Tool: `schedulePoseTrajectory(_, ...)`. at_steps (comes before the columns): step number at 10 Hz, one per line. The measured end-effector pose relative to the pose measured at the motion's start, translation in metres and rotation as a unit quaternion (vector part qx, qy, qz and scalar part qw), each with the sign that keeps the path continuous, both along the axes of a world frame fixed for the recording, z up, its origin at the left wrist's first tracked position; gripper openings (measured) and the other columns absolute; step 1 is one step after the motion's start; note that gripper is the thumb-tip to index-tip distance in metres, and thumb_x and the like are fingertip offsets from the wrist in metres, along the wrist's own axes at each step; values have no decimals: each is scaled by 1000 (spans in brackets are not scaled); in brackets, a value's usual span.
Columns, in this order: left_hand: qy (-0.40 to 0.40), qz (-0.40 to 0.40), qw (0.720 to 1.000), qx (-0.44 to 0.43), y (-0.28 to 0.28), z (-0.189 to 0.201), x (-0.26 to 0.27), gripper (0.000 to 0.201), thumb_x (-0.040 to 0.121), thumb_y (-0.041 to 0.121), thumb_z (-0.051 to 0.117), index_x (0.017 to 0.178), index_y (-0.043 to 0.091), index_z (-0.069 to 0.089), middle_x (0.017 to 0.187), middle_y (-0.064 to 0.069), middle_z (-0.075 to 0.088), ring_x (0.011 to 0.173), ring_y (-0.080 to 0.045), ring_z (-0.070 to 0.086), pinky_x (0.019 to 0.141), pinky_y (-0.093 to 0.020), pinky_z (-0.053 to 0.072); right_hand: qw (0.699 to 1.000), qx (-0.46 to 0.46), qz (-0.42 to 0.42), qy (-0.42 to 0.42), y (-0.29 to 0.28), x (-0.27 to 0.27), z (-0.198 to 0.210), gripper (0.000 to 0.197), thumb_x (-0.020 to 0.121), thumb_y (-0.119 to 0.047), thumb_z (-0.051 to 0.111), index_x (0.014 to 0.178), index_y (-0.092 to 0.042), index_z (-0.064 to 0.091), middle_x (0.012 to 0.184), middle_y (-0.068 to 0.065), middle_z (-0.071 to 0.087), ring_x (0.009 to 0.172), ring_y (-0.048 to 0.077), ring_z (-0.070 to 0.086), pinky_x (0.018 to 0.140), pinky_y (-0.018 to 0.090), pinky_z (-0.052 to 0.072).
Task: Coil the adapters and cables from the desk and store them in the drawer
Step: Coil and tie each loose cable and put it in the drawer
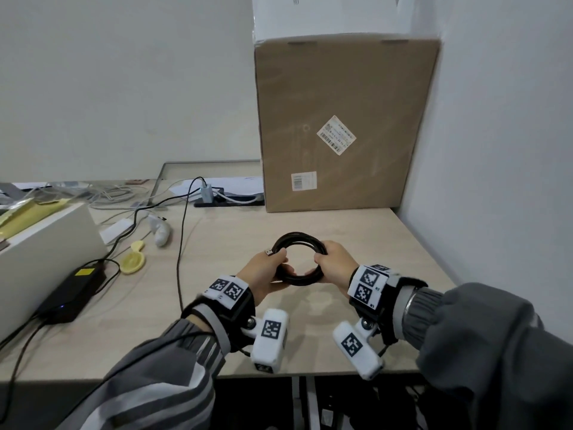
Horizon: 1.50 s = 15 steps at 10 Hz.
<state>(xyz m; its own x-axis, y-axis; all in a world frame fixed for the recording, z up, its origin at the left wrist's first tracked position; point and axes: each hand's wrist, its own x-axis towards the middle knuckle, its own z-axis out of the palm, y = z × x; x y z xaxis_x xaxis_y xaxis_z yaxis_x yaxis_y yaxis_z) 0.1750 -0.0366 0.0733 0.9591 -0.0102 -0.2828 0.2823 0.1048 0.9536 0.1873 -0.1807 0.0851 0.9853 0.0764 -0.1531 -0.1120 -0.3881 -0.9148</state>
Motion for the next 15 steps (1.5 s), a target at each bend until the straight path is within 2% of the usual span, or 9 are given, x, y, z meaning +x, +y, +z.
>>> schedulePoseTrajectory(2,-50,43,985,159,58,3,1,37,94,46,52,102,11,60,95,-4,63,87,-17,60,80,-34,47,1000,0,20,12,26,8,6,20,92,2,35,81,-9,46,80,13,48,93,44,64,79,56,55)
schedulePoseTrajectory(4,50,218,873,434,185,-5,6,22,84,12,63,104,6,67,115,-18,65,108,-35,59,94,-38,47,998,-17,53,23,53,9,-2,23,89,4,37,71,-9,44,74,14,45,81,38,59,80,61,51)
schedulePoseTrajectory(5,127,221,810,528,237,-20,11,37,81,17,62,115,3,58,130,-23,52,117,-40,51,98,-43,44,998,6,61,33,63,6,-7,22,89,6,37,73,-9,43,76,15,43,76,32,56,81,60,52)
schedulePoseTrajectory(7,168,86,766,615,232,-36,-7,42,90,25,59,130,15,54,136,-10,50,124,-29,51,101,-34,43,996,35,60,53,65,1,-15,16,89,7,37,83,-5,46,81,17,44,79,33,58,82,58,52)
schedulePoseTrajectory(9,138,160,845,491,224,-36,3,38,95,2,49,130,-12,49,134,-28,51,123,-38,51,79,-31,40,994,72,53,64,53,5,-22,15,90,8,37,87,-4,45,85,19,43,80,33,57,84,56,52)
schedulePoseTrajectory(10,96,172,870,452,214,-23,12,32,95,4,48,121,-11,58,126,-26,58,116,-38,56,84,-35,45,994,86,34,55,46,13,-25,15,90,8,38,89,-4,47,86,18,44,80,33,56,85,59,51)
schedulePoseTrajectory(11,-17,180,911,372,185,-2,22,21,92,7,50,81,6,67,99,-19,70,78,-27,62,64,-27,43,994,103,6,44,36,24,-25,16,89,9,39,89,-3,49,87,17,45,82,34,56,85,59,51)
schedulePoseTrajectory(13,-92,76,987,104,87,32,41,18,95,9,52,80,17,51,69,0,55,58,-10,55,56,-21,40,978,179,-105,-10,-1,62,-24,16,98,2,37,100,-7,50,89,10,49,69,26,65,62,33,56)
schedulePoseTrajectory(15,-115,-1,989,90,10,5,91,15,93,13,57,78,14,55,65,0,55,47,-9,47,50,-22,30,950,262,-163,-54,-40,113,-27,19,98,3,38,104,-7,52,83,6,48,69,19,66,72,33,56)
